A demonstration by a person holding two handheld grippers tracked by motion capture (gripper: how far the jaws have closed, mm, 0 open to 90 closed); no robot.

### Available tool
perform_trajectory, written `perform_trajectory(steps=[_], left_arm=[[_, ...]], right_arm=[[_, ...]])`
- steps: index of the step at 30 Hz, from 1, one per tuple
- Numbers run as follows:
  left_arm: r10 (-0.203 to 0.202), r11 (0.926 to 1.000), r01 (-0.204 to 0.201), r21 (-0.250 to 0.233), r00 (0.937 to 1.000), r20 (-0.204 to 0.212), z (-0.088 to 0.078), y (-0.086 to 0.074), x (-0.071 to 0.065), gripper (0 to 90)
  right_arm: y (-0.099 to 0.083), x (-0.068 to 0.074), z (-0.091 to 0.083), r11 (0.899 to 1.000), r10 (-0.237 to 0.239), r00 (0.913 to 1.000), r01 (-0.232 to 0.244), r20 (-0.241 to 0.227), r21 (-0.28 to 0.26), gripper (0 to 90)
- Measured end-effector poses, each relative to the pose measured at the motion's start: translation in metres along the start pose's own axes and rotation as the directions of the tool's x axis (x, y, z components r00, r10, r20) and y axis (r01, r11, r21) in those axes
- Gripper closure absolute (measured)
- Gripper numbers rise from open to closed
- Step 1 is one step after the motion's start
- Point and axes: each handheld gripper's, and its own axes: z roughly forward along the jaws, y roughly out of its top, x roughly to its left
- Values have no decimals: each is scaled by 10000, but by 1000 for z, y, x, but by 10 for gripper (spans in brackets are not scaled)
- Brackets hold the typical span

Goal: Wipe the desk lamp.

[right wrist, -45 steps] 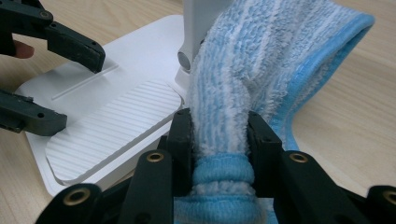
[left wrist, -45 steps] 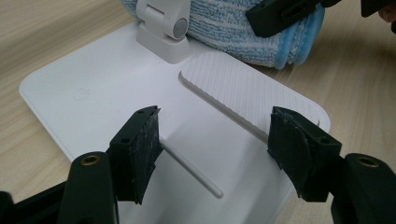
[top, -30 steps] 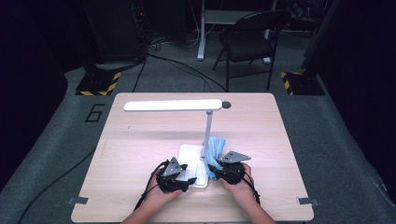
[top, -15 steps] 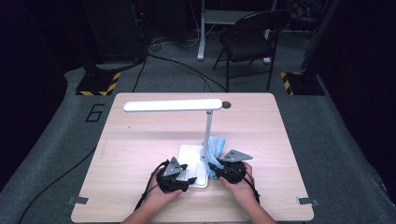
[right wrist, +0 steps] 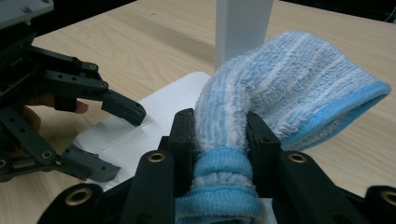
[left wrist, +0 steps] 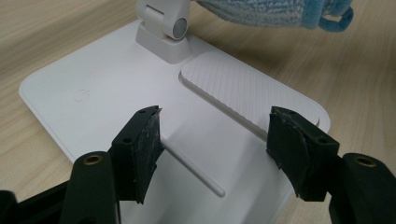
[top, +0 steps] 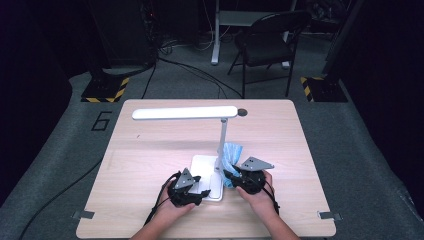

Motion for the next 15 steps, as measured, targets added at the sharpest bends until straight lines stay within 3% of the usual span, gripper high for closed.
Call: perform_trajectory(steps=[15], left_arm=[[31, 10000, -31, 8, 10000, 13, 0, 0, 0, 348]], right_arm=[[27, -4, -18, 9991, -118, 9995, 106, -280, -408, 681]])
